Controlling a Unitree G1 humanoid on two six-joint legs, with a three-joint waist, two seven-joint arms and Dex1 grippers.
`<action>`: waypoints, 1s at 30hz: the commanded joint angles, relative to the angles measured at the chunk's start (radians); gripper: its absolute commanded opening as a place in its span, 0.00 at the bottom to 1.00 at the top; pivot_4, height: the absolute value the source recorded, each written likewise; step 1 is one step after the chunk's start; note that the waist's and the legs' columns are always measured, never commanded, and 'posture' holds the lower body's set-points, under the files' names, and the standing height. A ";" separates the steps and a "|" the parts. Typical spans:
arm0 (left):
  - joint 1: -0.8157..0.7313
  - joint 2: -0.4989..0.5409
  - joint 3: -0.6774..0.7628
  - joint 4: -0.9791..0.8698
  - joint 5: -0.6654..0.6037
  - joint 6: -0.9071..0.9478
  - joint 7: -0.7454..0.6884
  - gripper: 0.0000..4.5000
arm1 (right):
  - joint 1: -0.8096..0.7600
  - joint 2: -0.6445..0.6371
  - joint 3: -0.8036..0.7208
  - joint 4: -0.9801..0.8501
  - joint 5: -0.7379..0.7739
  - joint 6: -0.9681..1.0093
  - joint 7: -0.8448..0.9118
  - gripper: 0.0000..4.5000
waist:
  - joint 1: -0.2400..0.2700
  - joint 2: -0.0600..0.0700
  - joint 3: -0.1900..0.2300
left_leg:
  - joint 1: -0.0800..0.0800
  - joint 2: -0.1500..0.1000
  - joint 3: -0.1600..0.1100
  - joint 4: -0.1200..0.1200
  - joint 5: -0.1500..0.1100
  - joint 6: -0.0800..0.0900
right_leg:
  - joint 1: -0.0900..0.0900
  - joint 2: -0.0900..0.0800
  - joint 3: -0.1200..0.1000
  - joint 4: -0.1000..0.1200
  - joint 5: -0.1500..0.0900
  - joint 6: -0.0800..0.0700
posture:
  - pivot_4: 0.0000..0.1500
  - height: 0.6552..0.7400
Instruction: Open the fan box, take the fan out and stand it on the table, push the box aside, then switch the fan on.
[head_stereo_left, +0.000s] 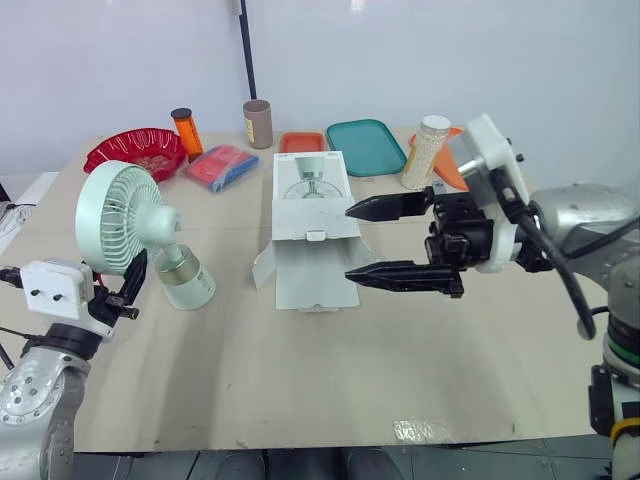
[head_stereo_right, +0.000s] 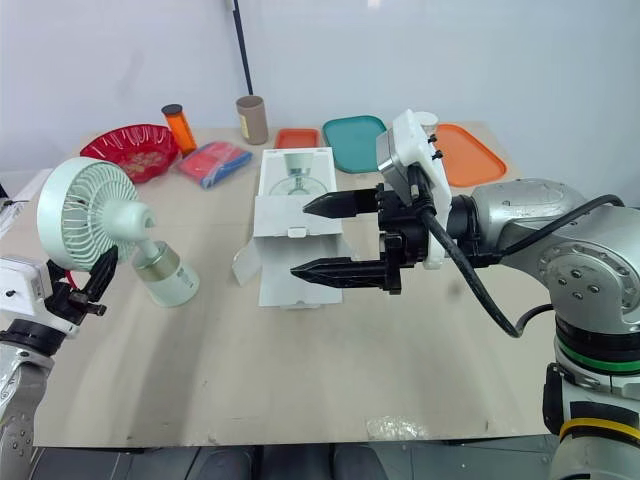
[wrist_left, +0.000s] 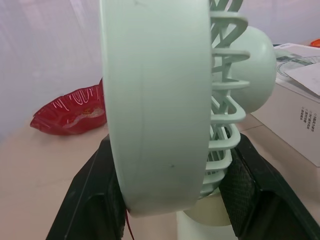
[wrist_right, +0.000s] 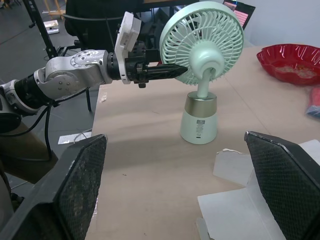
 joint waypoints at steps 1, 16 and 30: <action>0.012 0.010 -0.037 0.108 -0.009 0.079 -0.026 0.48 | -0.019 -0.013 -0.015 -0.006 -0.003 -0.018 0.010 1.00 | 0.002 0.003 -0.002 | 0.000 0.000 0.000 0.000 0.000 0.000 | 0.000 0.000 0.000 0.000 0.000 0.000 | 1.00 1.00; -0.030 0.045 -0.040 0.141 -0.029 0.070 -0.062 0.66 | -0.006 -0.013 -0.027 -0.016 -0.004 -0.013 0.002 1.00 | 0.008 0.007 -0.004 | 0.001 -0.001 0.000 -0.001 0.000 0.000 | 0.001 0.000 0.001 -0.002 -0.001 0.001 | 1.00 1.00; -0.028 0.044 -0.031 0.130 -0.028 0.072 -0.049 0.72 | -0.005 -0.015 -0.027 -0.025 0.001 -0.015 0.002 1.00 | 0.008 -0.004 0.001 | -0.002 0.000 0.001 -0.003 -0.001 -0.002 | -0.003 0.001 0.002 -0.003 -0.001 0.000 | 1.00 1.00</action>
